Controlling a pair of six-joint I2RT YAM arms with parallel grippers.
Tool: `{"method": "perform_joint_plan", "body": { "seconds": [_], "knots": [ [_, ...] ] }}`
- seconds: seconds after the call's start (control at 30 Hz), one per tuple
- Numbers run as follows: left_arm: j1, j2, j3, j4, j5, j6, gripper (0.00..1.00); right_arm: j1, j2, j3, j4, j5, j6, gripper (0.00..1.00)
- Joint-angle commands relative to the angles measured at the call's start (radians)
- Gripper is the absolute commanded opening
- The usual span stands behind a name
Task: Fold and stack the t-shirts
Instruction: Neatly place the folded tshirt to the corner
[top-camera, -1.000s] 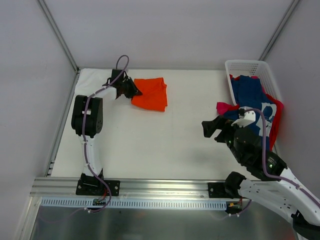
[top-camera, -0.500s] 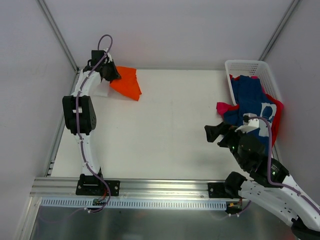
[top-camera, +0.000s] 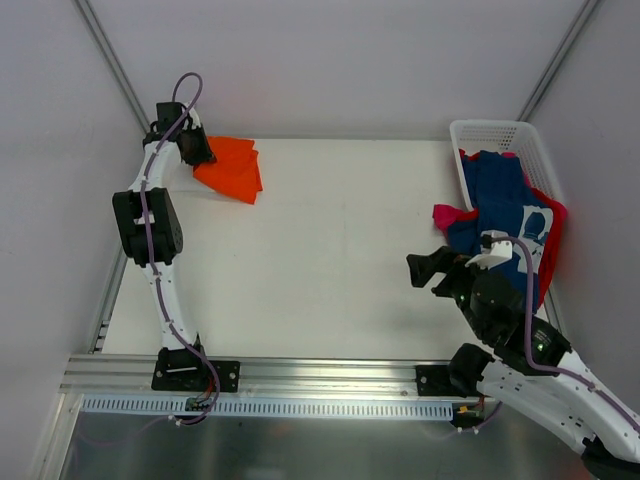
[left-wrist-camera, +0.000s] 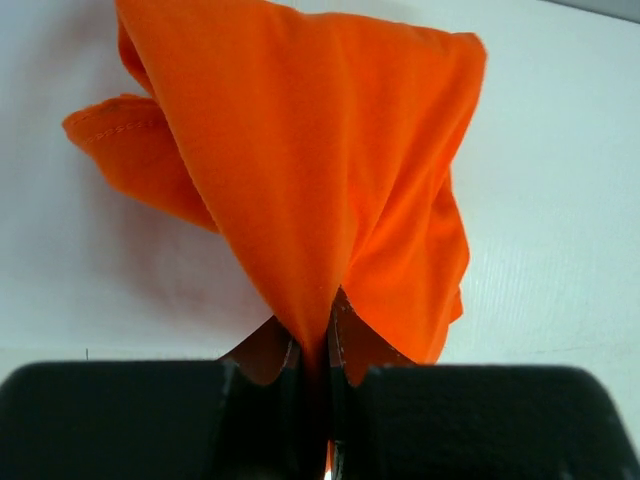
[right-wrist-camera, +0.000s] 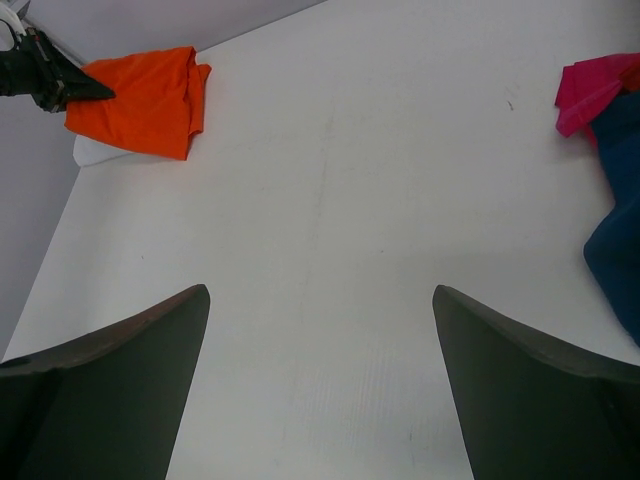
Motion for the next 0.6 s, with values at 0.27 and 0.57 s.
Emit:
{"method": "perform_joint_plan", "body": {
  "seconds": [0.27,0.57],
  "knots": [
    [0.016,-0.013,0.206,-0.003,0.006,0.119,0.00,0.003,0.099,-0.024,0.143,-0.024,-0.009,0.99],
    [0.093,0.033,0.279,-0.003,0.000,0.110,0.00,0.000,0.134,-0.025,0.152,-0.010,-0.028,1.00]
  ]
}}
